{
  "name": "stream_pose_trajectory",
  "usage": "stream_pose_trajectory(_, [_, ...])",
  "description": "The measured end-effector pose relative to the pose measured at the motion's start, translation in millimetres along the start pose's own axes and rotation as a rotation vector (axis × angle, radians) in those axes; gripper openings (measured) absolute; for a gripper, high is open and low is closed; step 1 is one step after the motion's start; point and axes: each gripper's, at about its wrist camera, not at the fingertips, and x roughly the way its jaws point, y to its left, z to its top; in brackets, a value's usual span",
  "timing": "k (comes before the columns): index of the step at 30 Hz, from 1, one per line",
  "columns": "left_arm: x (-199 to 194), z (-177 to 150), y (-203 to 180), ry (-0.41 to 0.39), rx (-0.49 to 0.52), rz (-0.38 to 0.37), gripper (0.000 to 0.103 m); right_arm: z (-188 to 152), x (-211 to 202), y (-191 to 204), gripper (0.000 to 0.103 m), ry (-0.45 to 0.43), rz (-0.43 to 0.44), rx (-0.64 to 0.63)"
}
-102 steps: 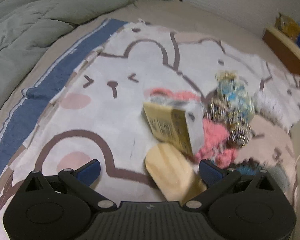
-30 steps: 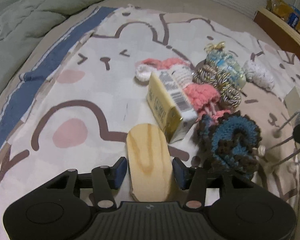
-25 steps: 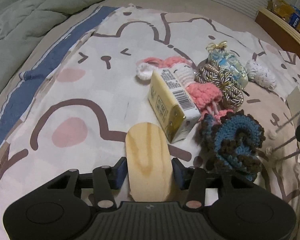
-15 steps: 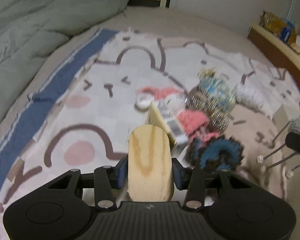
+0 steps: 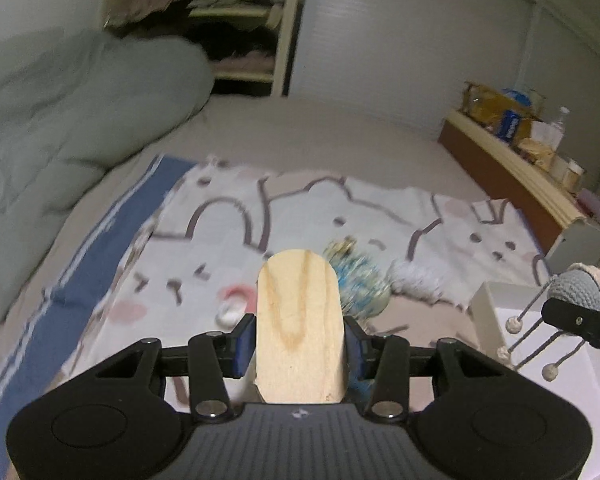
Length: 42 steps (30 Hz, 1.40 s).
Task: Organize objects
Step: 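Lift and carry wooden block with left tool while right carries grey toy to box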
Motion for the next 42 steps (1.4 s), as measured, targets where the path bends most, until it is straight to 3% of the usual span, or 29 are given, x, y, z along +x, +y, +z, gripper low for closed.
stream_pose_trajectory(5, [-6, 18, -27, -0.041, 0.038, -0.030, 0.046, 12, -6, -28, 0.048, -0.037, -0.055, 0.034])
stream_pose_trajectory(12, [1, 37, -87, -0.076, 0.101, -0.126, 0.046, 24, -8, -68, 0.048, -0.070, -0.124, 0.102])
stream_pose_trajectory(24, [54, 14, -186, 0.026, 0.123, -0.275, 0.046, 25, 14, -125, 0.049, -0.006, -0.205, 0.137])
stream_pose_trajectory(31, [93, 0, -210, 0.099, 0.102, -0.296, 0.046, 16, 42, -143, 0.048, 0.097, -0.201, 0.120])
stream_pose_trajectory(36, [114, -7, -218, 0.125, 0.116, -0.297, 0.046, 12, 55, -155, 0.051, 0.119, -0.206, 0.173])
stream_pose_trajectory(39, [122, -10, -219, 0.146, 0.125, -0.291, 0.047, 10, 58, -164, 0.067, 0.131, -0.244, 0.221])
stream_pose_trajectory(42, [124, -11, -220, 0.144, 0.148, -0.281, 0.048, 9, 59, -170, 0.067, 0.151, -0.258, 0.236])
